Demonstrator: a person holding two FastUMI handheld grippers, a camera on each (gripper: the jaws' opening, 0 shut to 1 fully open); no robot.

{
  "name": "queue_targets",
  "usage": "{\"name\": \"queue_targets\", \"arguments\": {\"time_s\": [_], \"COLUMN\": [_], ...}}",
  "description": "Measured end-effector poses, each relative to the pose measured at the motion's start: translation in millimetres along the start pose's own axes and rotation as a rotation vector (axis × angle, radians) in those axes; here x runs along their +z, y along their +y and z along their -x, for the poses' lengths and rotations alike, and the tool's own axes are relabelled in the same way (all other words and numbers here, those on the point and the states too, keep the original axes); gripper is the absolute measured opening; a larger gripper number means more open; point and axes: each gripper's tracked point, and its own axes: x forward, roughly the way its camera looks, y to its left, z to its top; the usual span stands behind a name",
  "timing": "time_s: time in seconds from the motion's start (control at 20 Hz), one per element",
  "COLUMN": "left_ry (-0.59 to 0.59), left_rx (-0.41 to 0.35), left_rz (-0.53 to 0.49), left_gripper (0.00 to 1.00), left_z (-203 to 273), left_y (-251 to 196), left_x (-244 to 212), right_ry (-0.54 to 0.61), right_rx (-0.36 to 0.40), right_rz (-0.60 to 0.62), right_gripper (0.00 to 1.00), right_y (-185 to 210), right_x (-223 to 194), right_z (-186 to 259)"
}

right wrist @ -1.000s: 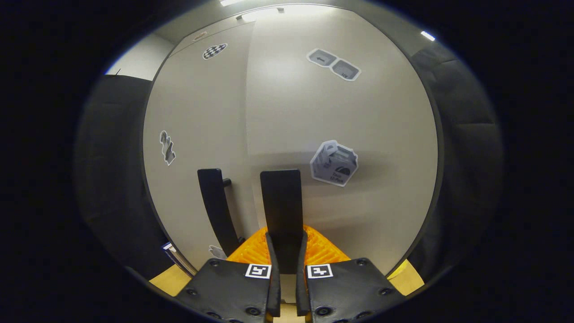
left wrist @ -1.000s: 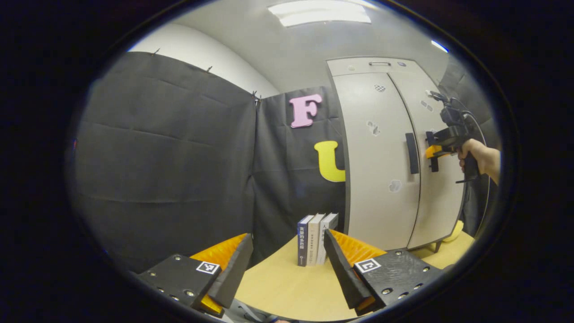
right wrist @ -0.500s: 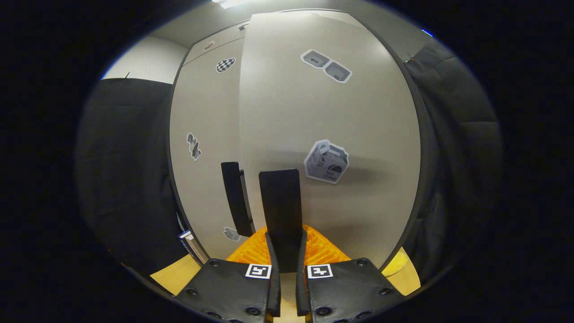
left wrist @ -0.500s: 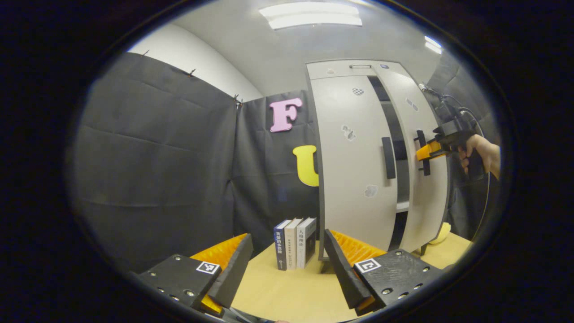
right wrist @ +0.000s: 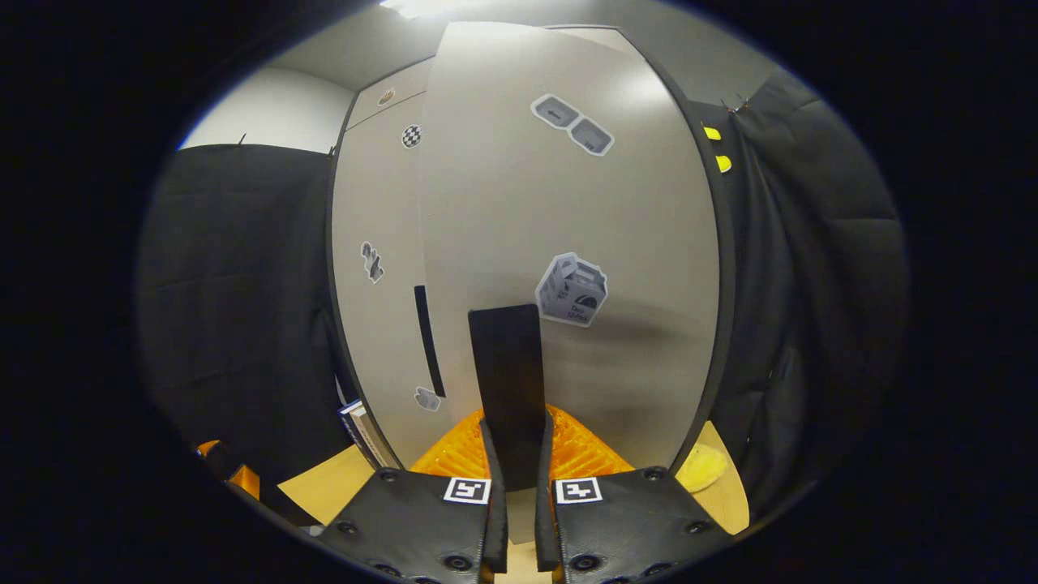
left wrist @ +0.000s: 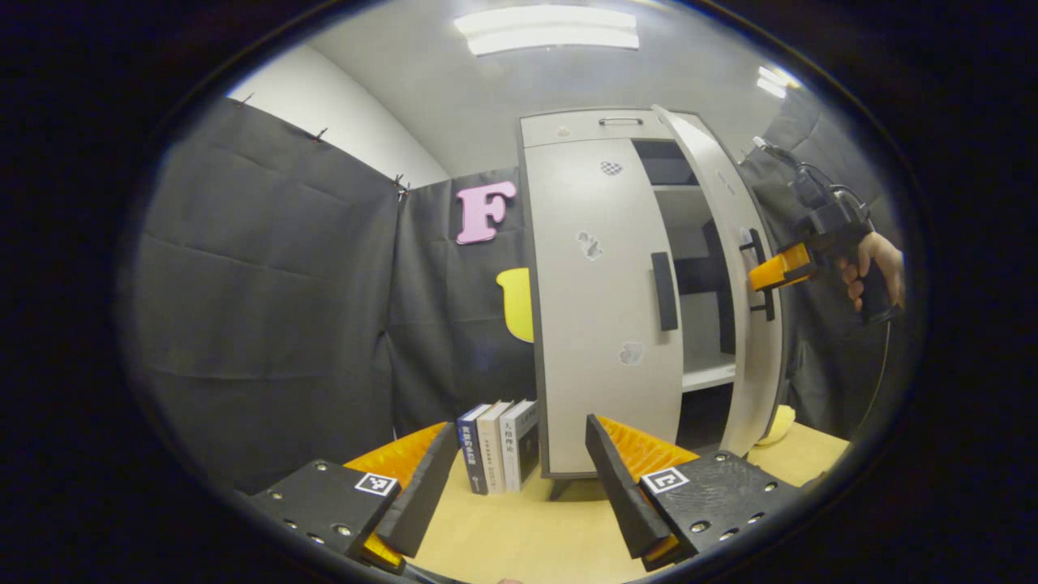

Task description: Open the right door of the double-door shoe cabinet with the right hand, and open the left door with the left hand.

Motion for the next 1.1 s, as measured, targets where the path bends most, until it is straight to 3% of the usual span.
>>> {"name": "queue_targets", "arguments": {"time_s": [0.6,1.1], "left_ry": [0.003,0.006], "left_rx": [-0.117,-0.195], "left_rz": [0.005,0.0], "left_gripper": [0.93,0.94], "left_z": [-12,-17], "left_y": [-67,-120], "left_x": [0,0], "right_ry": [0.012,-0.002], "right_rx": [0.01,-0.056], "right_rz": [-0.022,-0.01], "right_gripper": [0.15,0.14], "right_y": [-41,-72], "right_x": [-7,-7], "right_z": [55,72]}}
